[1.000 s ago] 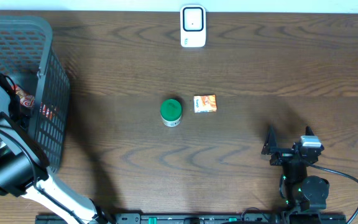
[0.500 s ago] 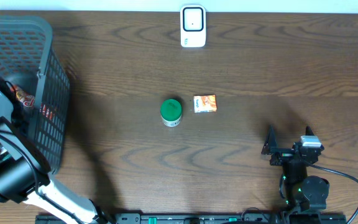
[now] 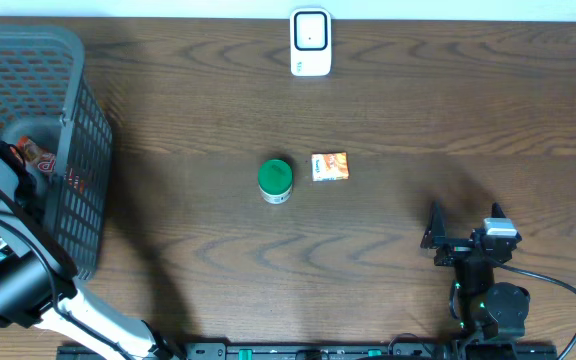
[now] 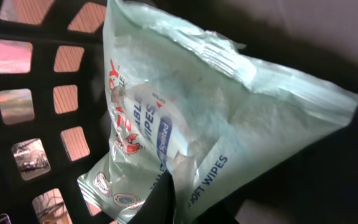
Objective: Scan the item barcode
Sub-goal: 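Reach into the basket and grasp the mint-green wipes pack with left gripper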
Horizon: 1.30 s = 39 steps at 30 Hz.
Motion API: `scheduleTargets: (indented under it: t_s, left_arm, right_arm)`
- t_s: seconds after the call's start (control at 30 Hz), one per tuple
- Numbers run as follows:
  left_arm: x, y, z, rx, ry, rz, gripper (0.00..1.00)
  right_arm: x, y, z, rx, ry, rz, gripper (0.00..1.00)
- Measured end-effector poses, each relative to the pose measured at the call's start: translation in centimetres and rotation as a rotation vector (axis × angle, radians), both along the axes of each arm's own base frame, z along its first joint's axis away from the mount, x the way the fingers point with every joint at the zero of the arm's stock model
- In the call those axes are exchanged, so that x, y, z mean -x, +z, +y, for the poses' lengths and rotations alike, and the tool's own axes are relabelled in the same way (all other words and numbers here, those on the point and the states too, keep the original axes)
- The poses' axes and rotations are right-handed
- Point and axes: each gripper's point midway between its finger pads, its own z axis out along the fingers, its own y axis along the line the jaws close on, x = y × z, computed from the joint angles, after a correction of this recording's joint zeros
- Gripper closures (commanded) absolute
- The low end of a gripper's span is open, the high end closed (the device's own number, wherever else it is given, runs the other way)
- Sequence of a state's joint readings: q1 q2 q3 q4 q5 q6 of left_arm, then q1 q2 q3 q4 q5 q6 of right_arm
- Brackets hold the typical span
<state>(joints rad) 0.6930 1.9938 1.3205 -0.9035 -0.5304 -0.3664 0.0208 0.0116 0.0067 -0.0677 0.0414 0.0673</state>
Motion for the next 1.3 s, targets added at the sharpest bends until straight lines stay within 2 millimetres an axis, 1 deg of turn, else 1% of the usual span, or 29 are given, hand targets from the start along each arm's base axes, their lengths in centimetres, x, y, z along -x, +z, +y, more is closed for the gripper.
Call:
scheduleTargets:
  t_s: [0.1,0.17,0.27,0.37,0.43,0.47,0.53,0.6,0.7,0.73,0.77,0.8,0.83,0.87,0.93,1.03,1.07,1.17,1.2,1.3]
  left_arm:
    - [-0.3,0.3,-0.6,0.062,0.015,-0.022,0.93]
    - [-0.9,0.7,-1.1,0.115,0.026,-0.060,0.92]
    - [-3.0,1.8,-1.7,0.183,0.029,-0.156,0.93]
    - [-5.4,3.8,-2.2,0.231,0.010,-0.282,0.93]
    - [-6.8,6.1,-2.6,0.237,-0.009,-0.384,0.93]
    - [-7.5,7.6,-2.8,0.231,-0.022,-0.444,0.93]
    - [-8.6,11.0,-3.1,0.207,-0.052,-0.562,0.93]
    - [-9.6,14.8,-3.5,0.165,-0.093,-0.686,0.92]
    - [-9.6,20.1,-4.4,0.096,-0.151,-0.826,0.92]
    - [-9.4,21.5,-4.8,0.079,-0.166,-0.857,0.75]
    - [-9.1,22.6,-5.1,0.061,-0.177,-0.880,0.50]
    - [-8.7,23.6,-5.5,0.043,-0.189,-0.896,0.33]
    - [-8.3,24.2,-5.7,0.029,-0.197,-0.896,0.24]
    - [-7.8,24.5,-5.7,0.017,-0.195,-0.885,0.17]
    - [-6.9,24.1,-5.6,0.005,-0.176,-0.844,0.10]
    - [-6.5,22.1,-4.9,0.008,-0.150,-0.773,0.05]
    - [-6.5,21.1,-4.7,0.018,-0.142,-0.748,0.04]
    - [-6.4,16.8,-4.4,0.078,-0.111,-0.654,0.01]
    - [-6.3,14.8,-4.3,0.112,-0.097,-0.610,0.00]
    - [-6.2,10.7,-4.2,0.177,-0.069,-0.522,0.00]
  right_arm:
    - [0.0,0.0,0.0,0.000,0.000,0.000,0.01]
    - [0.0,0.0,0.0,0.000,0.000,0.000,0.01]
    - [0.0,0.0,0.0,0.000,0.000,0.000,0.01]
    - [0.0,0.0,0.0,0.000,0.000,0.000,0.01]
    - [0.0,0.0,0.0,0.000,0.000,0.000,0.01]
    - [0.0,0.0,0.0,0.000,0.000,0.000,0.01]
    - [0.0,0.0,0.0,0.000,0.000,0.000,0.01]
    - [0.0,0.0,0.0,0.000,0.000,0.000,0.01]
    - [0.0,0.0,0.0,0.000,0.000,0.000,0.01]
    - [0.0,0.0,0.0,0.000,0.000,0.000,0.01]
    - [0.0,0.0,0.0,0.000,0.000,0.000,0.01]
    - [0.0,0.0,0.0,0.000,0.000,0.000,0.01]
    - [0.0,0.0,0.0,0.000,0.000,0.000,0.01]
    - [0.0,0.0,0.0,0.000,0.000,0.000,0.01]
    - [0.0,0.0,0.0,0.000,0.000,0.000,0.01]
    - [0.0,0.0,0.0,0.000,0.000,0.000,0.01]
    - [0.0,0.0,0.0,0.000,0.000,0.000,0.01]
    - [0.0,0.0,0.0,0.000,0.000,0.000,0.01]
    - [0.0,0.0,0.0,0.000,0.000,0.000,0.01]
    - [0.0,0.0,0.0,0.000,0.000,0.000,0.01]
